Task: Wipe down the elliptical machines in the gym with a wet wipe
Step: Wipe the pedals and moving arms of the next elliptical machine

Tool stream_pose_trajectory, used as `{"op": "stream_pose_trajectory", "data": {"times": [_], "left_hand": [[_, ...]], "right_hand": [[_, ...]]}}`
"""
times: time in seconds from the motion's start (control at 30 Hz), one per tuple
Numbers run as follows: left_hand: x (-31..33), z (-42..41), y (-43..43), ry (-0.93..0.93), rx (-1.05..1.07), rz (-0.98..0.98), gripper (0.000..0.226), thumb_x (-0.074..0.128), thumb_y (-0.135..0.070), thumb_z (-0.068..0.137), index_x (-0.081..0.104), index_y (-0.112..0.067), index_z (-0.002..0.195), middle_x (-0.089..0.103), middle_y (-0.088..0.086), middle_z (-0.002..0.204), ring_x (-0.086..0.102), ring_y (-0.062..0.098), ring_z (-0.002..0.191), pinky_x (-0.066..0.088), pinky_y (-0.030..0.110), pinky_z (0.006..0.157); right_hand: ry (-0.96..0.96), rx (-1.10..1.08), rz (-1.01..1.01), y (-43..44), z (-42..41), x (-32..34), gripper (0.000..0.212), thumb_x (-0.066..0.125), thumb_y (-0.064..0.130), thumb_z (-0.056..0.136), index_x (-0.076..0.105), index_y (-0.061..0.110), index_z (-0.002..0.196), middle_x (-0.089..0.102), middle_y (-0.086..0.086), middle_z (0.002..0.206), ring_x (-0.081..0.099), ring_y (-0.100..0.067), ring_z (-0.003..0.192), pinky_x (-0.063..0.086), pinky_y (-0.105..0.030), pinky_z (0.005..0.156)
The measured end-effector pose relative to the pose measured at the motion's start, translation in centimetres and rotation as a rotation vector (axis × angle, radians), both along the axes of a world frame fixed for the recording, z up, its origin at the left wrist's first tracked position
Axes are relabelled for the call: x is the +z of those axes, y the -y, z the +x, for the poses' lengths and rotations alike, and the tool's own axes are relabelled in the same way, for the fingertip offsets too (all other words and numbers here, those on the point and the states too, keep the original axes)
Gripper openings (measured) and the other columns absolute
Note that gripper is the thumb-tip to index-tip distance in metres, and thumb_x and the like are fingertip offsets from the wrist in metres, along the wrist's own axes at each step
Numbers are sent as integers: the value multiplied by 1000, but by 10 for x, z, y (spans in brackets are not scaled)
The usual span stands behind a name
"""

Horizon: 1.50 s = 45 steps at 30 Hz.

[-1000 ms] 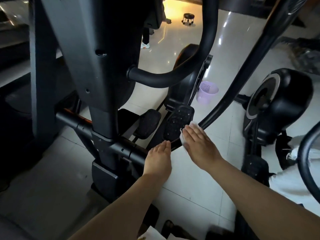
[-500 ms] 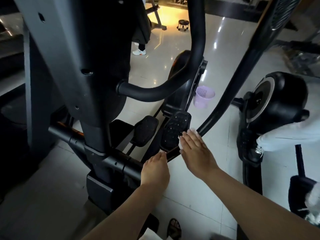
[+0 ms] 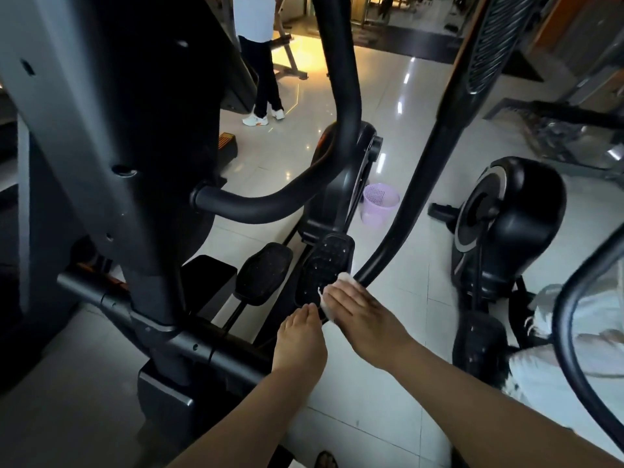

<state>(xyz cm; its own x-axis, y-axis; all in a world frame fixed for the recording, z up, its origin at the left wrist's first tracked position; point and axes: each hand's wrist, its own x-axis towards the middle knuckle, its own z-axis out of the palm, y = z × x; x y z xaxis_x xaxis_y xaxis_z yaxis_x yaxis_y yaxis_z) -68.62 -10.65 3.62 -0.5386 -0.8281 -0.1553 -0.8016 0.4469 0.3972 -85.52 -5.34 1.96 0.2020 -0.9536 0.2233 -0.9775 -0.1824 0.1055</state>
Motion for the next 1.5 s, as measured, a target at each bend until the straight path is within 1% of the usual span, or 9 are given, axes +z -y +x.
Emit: {"op": "stream_pose_trajectory", "data": {"times": [0.23, 0.37, 0.53, 0.63, 0.77, 0.93, 1.17, 1.33, 1.5], "left_hand": [[2, -17, 4, -42, -12, 34, 54, 33, -16, 109, 20, -11, 161, 28, 4, 166, 26, 18, 153, 19, 32, 125], [3, -23, 6, -65, -18, 41, 56, 37, -14, 108, 20, -11, 161, 29, 4, 166, 26, 16, 153, 20, 32, 125], [9, -33, 11, -112, -41, 57, 50, 30, -18, 111, 22, -8, 160, 32, 6, 164, 30, 18, 151, 23, 31, 124], [10, -39, 11, -139, -28, 53, 50, 29, -19, 112, 23, -9, 160, 33, 6, 164, 30, 17, 151, 23, 28, 123], [8, -46, 13, -176, -13, 75, 50, 31, -19, 111, 25, -9, 160, 35, 6, 163, 33, 18, 150, 25, 29, 122], [15, -57, 14, -258, -15, 116, 49, 31, -20, 112, 27, -9, 159, 38, 7, 161, 36, 19, 148, 26, 25, 118], [20, -62, 12, -403, -26, 161, 48, 35, -23, 111, 34, -12, 158, 40, 2, 160, 35, 16, 149, 24, 20, 117], [22, -70, 16, -475, -14, 207, 46, 38, -21, 110, 39, -9, 155, 53, 5, 150, 48, 18, 140, 39, 26, 114], [25, -78, 14, -555, 8, 183, 43, 39, -21, 110, 46, -16, 152, 62, -3, 139, 58, 12, 128, 46, 23, 106]], "right_hand": [[-166, -163, -143, 5, -26, 33, 54, 30, 16, 98, 48, 2, 148, 51, -14, 151, 37, -29, 148, 22, -43, 122], [-147, -27, -40, 0, -20, 23, 52, 42, 18, 101, 43, 9, 152, 49, -8, 153, 35, -25, 149, 25, -42, 123], [-254, -186, -111, 7, -42, 54, 56, 12, 21, 108, 46, 3, 149, 48, -14, 153, 35, -27, 149, 24, -42, 124], [-266, -196, -109, 6, -39, 53, 53, 23, 27, 108, 46, 3, 149, 49, -14, 152, 34, -28, 149, 19, -43, 125], [-352, -34, -50, 5, -47, 51, 54, 27, 20, 102, 45, 6, 150, 52, -13, 150, 40, -29, 146, 25, -43, 124], [-463, -188, -169, 12, -65, 87, 56, 23, 15, 99, 43, 0, 150, 42, -16, 157, 30, -28, 151, 6, -41, 127], [-531, -62, -120, 7, -60, 71, 58, 24, 10, 96, 45, 5, 150, 47, -13, 154, 34, -28, 149, 11, -42, 125], [-624, -191, -178, 9, -70, 98, 59, 20, 14, 100, 26, 2, 157, 24, -14, 165, 13, -26, 156, -6, -42, 126], [-578, -86, -83, 9, -57, 73, 58, 25, 10, 95, 49, 6, 148, 49, -12, 153, 33, -27, 149, 8, -42, 126]]}}
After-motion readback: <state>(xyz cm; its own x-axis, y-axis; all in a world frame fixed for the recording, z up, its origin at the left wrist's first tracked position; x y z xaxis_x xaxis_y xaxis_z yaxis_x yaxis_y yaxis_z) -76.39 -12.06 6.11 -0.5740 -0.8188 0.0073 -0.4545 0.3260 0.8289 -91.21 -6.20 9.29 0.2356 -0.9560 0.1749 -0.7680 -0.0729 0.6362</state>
